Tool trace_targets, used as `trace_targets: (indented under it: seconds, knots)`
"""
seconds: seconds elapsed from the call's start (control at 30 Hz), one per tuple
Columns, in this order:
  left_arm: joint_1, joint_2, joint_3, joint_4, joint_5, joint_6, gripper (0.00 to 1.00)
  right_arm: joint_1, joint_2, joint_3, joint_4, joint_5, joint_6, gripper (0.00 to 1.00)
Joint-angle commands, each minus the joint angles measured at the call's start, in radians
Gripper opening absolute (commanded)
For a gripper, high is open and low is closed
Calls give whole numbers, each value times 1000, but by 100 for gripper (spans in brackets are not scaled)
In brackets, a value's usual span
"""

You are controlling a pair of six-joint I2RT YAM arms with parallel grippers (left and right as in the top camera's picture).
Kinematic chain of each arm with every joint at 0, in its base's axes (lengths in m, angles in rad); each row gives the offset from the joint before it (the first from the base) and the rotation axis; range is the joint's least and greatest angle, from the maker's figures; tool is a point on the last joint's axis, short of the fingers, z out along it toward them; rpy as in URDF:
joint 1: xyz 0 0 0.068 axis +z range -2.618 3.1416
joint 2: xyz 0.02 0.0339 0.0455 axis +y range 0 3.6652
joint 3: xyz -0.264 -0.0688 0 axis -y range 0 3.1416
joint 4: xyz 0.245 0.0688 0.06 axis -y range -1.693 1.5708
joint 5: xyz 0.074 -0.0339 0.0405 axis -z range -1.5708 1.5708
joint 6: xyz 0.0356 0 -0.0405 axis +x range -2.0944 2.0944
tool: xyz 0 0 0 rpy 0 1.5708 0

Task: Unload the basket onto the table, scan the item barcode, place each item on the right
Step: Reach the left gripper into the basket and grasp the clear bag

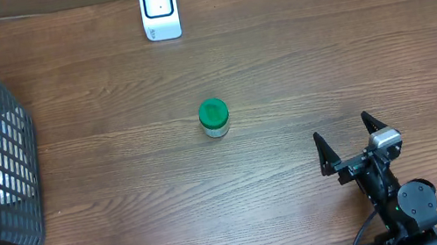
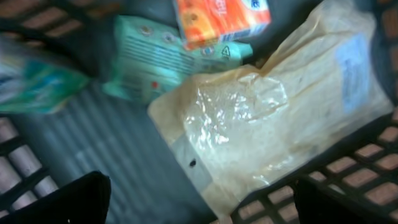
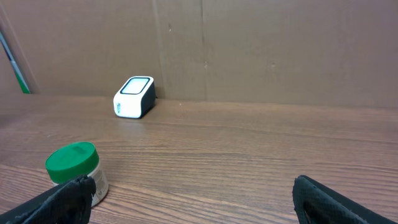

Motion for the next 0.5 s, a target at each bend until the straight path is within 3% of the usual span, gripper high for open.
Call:
trace_targets:
  seconds: [0.0,0.17,0.47]
  knots:
    - [-1,33,-73,72,31,67,96,4,-10,-10,5,10,1,100]
    - [-14,82,-132,184,34,109,98,4,-10,-10,5,9,1,100]
    - [-29,185,-135,216,-27,123,100,4,-10,-10,5,9,1,100]
